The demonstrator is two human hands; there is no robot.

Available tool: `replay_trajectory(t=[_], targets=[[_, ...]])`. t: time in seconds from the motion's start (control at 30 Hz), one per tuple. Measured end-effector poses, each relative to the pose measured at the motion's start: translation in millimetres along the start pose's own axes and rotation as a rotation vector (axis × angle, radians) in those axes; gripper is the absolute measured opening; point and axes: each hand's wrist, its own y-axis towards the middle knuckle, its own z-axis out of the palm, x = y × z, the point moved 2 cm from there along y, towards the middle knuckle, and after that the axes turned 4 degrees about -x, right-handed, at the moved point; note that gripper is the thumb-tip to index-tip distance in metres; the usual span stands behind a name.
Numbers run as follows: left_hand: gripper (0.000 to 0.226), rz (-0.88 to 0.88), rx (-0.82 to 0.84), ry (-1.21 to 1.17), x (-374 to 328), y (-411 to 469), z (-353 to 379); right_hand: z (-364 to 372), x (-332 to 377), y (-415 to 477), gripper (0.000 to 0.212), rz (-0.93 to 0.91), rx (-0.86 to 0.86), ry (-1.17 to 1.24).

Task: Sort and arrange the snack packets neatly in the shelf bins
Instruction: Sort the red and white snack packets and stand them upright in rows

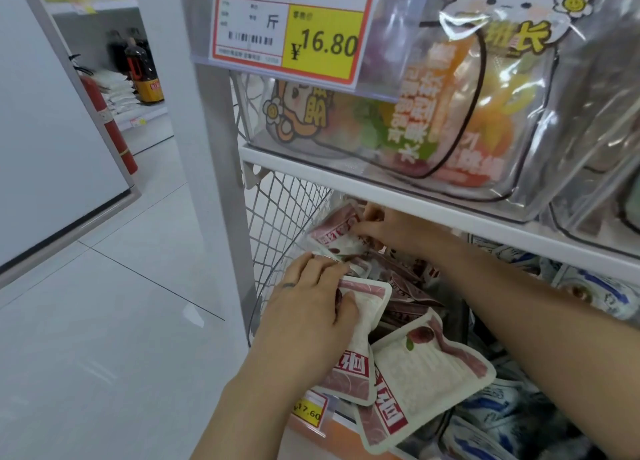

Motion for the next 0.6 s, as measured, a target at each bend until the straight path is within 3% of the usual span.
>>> replay_trajectory(t=[0.13, 0.23, 0.33, 0.4, 0.43, 0.53, 0.6], targets=[[0.075, -0.002, 0.009, 0.010, -0.2, 0.2, -0.9, 1.9, -1.1, -1.2, 0.031, -0.036, -0.053, -0.047], [0.076, -0.008, 0.022, 0.008, -0.5, -0.1, -1.3, 2.0, 3.1, -4.5, 0.014, -0.014, -0.015, 0.068], [0.062, -0.027, 0.052, -0.005, -1.5, 0.8, -1.9, 5.6, -2.6, -7.1, 0.040, -0.002, 0.067, 0.104], [0.061, -0.026, 0.063, 0.002, -2.2, 0.8, -2.7, -2.3, 3.1, -13.9, 0.035, -0.176, 0.023, -0.186], [0.061, -0.025, 0.065, 0.003, -2.2, 0.8, -2.9, -5.6, 4.7, -11.8, 0.030, -0.163, -0.013, -0.248], [0.062, -0.028, 0.067, -0.002, -1.8, -0.1, -2.6, -3.3, -4.7, -10.3, 0.020, -0.124, -0.036, -0.114], [0.064, -0.028, 0.060, -0.003, -1.8, -0.4, -2.7, 1.4, -7.0, -9.4, 0.010, -0.154, -0.042, -0.185]])
